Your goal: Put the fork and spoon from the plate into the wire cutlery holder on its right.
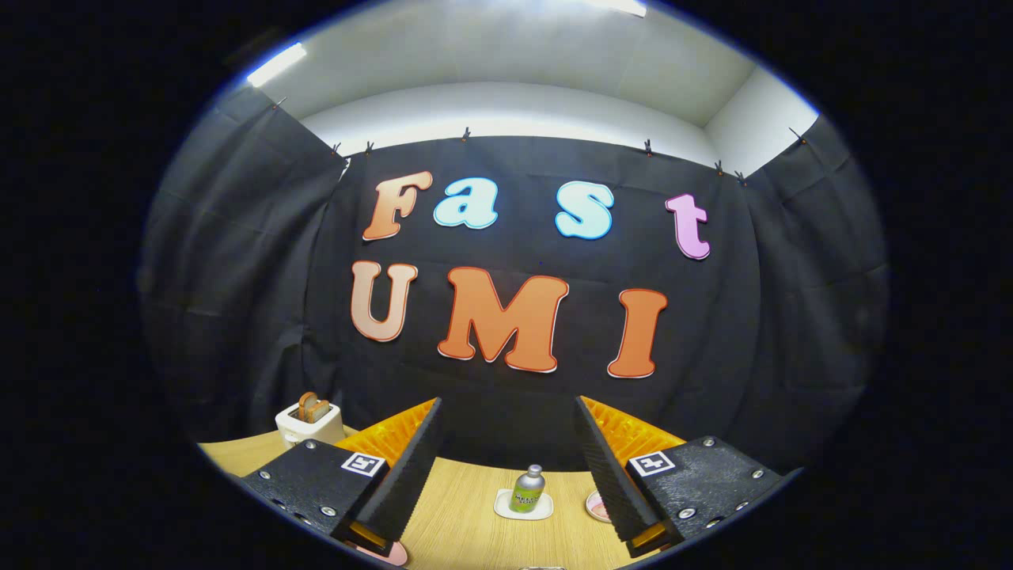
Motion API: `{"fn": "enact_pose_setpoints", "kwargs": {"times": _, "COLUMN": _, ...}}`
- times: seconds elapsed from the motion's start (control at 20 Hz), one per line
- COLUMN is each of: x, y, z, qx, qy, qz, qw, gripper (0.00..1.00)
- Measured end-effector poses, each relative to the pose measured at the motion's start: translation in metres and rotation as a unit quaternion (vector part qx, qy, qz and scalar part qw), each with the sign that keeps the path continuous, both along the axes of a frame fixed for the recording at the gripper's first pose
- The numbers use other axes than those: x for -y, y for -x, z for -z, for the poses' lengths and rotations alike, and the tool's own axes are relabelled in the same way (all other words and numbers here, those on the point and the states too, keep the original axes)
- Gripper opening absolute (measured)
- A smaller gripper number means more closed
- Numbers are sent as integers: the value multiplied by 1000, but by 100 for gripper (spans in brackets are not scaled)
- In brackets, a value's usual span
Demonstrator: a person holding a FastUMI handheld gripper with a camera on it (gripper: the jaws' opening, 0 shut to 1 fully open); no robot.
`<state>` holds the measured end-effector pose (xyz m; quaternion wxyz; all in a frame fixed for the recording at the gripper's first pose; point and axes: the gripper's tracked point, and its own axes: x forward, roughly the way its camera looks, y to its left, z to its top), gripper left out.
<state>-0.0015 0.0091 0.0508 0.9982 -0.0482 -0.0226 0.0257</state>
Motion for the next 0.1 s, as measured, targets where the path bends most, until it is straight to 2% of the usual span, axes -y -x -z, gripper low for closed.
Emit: {"fn": "enact_pose_setpoints", "kwargs": {"times": 0.1, "x": 7, "y": 1, "z": -15, "qx": 22, "qy": -1, "qz": 16, "qw": 1000, "gripper": 96}}
